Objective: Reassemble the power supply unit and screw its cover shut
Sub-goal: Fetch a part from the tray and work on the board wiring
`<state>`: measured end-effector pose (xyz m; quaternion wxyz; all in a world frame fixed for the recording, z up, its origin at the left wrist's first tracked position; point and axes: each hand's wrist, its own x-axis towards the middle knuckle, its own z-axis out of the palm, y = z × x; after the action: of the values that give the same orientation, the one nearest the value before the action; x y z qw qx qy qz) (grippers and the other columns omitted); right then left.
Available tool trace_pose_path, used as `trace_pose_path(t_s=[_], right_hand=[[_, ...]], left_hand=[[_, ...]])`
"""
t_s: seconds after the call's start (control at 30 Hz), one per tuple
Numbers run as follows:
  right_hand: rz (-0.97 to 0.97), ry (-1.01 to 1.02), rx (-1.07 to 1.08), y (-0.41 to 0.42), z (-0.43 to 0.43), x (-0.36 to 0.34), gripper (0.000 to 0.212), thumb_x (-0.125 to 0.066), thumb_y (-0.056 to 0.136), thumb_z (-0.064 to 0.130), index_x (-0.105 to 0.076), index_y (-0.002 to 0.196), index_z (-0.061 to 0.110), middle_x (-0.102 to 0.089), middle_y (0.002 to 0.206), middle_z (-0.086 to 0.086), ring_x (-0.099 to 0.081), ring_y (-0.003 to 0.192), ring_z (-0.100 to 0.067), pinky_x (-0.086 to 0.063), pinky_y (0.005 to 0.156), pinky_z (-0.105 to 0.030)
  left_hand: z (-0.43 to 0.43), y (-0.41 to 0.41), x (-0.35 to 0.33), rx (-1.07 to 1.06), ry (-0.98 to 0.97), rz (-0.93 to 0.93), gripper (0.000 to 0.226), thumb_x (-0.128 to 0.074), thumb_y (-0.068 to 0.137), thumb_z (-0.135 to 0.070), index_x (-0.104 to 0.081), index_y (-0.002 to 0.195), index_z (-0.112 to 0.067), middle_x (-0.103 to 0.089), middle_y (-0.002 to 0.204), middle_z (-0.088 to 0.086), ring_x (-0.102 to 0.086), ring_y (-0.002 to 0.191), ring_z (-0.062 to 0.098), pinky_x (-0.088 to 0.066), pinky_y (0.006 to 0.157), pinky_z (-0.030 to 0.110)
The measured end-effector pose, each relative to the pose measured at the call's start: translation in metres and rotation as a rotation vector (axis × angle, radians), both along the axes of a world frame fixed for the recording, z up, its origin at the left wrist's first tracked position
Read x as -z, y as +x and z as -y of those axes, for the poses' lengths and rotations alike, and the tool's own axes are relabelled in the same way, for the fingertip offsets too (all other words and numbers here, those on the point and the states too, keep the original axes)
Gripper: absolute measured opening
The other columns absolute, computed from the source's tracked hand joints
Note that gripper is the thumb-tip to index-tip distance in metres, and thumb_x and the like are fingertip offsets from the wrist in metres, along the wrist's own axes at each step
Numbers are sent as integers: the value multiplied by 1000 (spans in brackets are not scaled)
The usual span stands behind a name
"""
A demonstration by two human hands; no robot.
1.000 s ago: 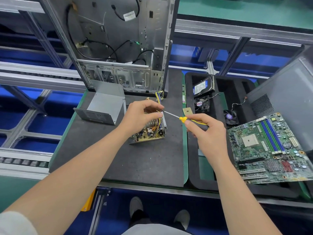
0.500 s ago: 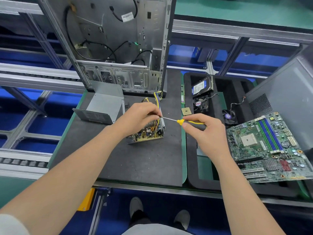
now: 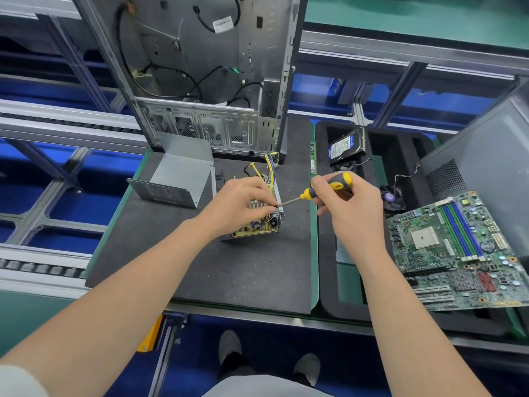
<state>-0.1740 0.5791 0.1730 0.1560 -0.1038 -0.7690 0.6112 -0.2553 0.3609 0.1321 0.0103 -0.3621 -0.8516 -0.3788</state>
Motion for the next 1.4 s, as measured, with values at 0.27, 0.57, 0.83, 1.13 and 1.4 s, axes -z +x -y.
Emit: trace_pose_path(t_s=[0.27,0.57,0.83,1.13,1.4], right_hand=[[4,137,-19,-7,11,-6,16,-76,94,34,-72,88,19,-76,75,1,-74,68,-18,-63,64,-32],[8,295,-32,-5,14,-9,13,-75,94,38,-69,85,29,-74,74,6,-74,68,-15,-63,71,-44],[3,588,-159,-10,32,9,11,-76,93,32,-68,89,26,-69,80,13,-65,78,-10,-53,76,-33],[44,791,-230,-16,45,21,12,-76,94,26,-68,94,17,-65,87,10,-61,84,-14,-45,80,-29],[83,797,-229,-17,46,28,12,-75,95,28,-68,95,19,-70,90,7,-62,85,-14,-49,82,-34]], left_hand=[[5,-5,8,-9,-41,12,25,-71,95,-4,-78,118,-12,-73,114,2,-65,105,19,-50,96,35],[-10,-35,29,-32,-708,-142,120,-63,68,-79,11,158,-50,26,169,-1,15,155,44,-6,115,75],[-7,-48,35,54,-593,-9,82,-76,80,-53,-32,149,-56,36,164,-7,0,154,52,-29,112,75],[-7,-49,31,68,-532,35,72,-79,83,-42,-41,143,-54,32,165,-12,2,155,50,-23,114,77],[-6,-45,27,58,-537,54,70,-78,85,-39,-41,143,-53,31,165,-10,2,155,50,-23,115,76]])
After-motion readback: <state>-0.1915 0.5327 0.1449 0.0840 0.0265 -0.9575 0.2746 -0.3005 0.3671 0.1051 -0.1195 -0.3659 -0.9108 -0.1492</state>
